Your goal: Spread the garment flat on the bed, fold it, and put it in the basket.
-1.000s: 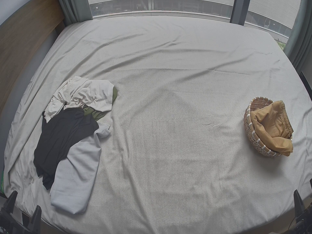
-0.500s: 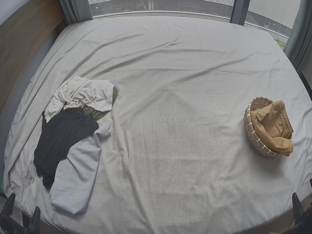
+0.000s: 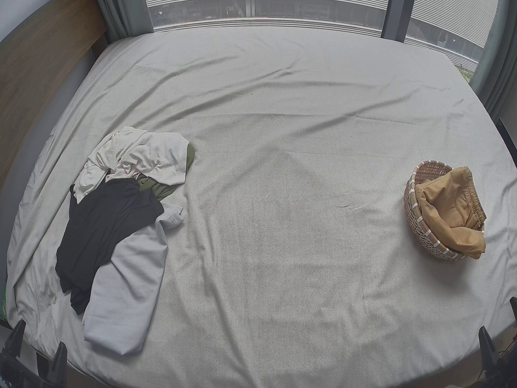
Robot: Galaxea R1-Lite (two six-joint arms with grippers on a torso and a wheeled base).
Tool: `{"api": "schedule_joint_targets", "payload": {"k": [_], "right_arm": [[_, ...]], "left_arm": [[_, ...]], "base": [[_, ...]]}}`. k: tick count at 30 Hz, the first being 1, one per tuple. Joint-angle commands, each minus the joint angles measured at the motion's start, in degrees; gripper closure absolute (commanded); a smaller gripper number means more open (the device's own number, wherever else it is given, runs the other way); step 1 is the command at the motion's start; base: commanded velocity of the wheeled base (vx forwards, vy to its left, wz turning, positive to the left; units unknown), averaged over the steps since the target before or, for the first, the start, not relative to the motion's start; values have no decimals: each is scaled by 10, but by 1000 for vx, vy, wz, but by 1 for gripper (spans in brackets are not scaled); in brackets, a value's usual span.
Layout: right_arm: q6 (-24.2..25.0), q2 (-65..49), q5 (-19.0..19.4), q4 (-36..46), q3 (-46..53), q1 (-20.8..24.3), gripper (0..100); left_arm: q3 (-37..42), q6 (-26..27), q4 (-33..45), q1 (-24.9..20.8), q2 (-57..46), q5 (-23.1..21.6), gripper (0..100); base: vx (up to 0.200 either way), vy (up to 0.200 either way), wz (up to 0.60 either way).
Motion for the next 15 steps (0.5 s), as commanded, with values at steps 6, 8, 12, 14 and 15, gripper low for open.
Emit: {"api": "schedule_joint_targets", "payload": {"k": [6,8,12,14,15], "right_arm": [[-2,-4,-82,-5,9,0,0],[9,-1,-82,19,10,0,0],[28,-7,-86,34,9,2,0],[25,-7,-84,34,9,2,0],[22,-7,-80,33,9,4,0]], "left_arm": [[10,1,0,0,-8,-1,0],[10,0,0,0,-8,0,0],[10,1,0,0,-8,0,0],[10,0,0,0,-8,0,0],[10,0,0,-1,-8,0,0]], "base": [[0,0,0],[0,0,0],[0,0,0],[0,0,0],[0,0,0]]}}
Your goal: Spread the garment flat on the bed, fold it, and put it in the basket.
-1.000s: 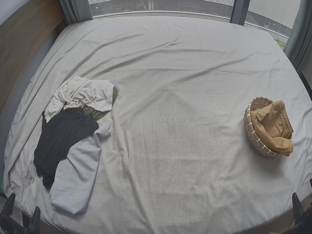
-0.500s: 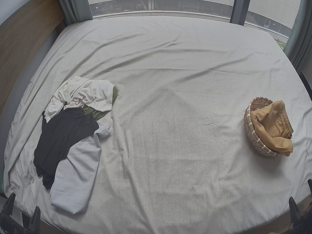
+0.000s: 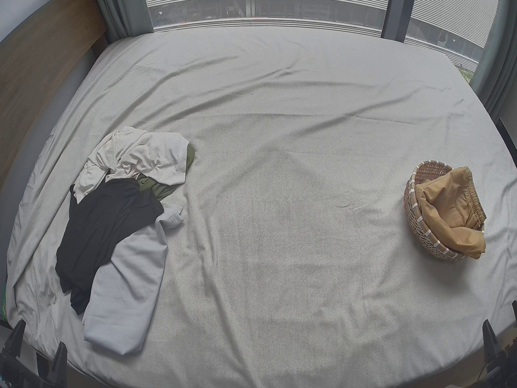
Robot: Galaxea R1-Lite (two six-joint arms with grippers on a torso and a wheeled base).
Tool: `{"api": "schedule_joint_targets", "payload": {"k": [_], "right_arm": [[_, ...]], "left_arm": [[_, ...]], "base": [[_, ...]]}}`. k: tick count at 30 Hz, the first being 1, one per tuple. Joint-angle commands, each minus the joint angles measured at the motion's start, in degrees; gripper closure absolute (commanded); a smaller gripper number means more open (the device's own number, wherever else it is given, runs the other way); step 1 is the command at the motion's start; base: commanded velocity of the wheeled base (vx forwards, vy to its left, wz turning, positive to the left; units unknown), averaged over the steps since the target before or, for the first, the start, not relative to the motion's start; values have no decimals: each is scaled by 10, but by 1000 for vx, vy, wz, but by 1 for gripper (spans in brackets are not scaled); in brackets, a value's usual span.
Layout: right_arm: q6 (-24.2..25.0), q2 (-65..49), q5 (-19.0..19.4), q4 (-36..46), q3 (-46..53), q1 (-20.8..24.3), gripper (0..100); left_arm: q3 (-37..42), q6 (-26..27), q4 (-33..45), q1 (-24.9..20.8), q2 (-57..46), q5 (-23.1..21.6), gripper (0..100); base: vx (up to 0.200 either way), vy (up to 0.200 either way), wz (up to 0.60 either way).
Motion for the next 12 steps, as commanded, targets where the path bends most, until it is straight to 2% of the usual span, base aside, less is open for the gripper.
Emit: {"api": "schedule_joint_targets", "payload": {"k": [1,12], "right_arm": [[-2,-7,4,0,9,4,0],[-1,-7,7,0,9,3,0]], "left_arm": [[10,0,0,-1,-8,0,0],[10,0,0,0,-8,0,0]], "base": [[0,0,0],[0,0,0]]}}
